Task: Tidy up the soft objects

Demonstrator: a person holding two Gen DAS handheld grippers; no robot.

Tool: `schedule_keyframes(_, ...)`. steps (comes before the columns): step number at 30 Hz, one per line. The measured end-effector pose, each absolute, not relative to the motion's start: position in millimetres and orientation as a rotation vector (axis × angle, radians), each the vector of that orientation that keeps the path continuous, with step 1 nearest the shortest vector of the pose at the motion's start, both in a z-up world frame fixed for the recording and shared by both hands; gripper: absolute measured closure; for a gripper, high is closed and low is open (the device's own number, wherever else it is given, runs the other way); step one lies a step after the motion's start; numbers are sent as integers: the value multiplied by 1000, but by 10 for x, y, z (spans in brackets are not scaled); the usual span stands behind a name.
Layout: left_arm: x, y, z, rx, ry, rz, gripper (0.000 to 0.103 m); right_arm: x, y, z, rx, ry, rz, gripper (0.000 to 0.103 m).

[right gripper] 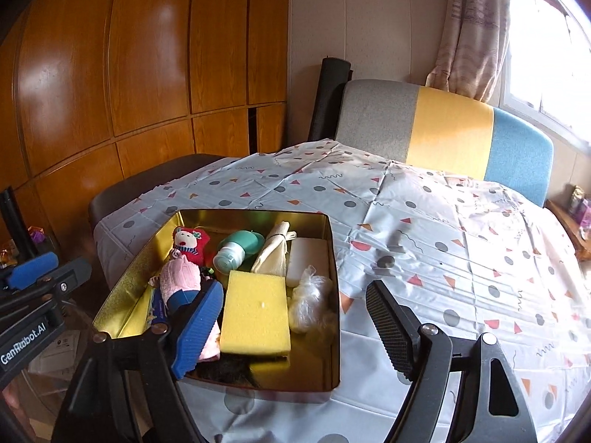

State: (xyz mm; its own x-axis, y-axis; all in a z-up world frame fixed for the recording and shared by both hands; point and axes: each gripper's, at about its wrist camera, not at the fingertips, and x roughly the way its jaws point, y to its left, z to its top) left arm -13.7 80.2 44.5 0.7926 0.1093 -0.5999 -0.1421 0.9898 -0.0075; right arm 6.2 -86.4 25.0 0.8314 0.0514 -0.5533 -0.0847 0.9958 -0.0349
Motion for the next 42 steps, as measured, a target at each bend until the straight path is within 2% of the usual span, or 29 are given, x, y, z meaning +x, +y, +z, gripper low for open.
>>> schedule_keyframes(42, -169, 804, 437, -59, 658, 154, 55, 0, -812, 216, -56, 586, 89, 22)
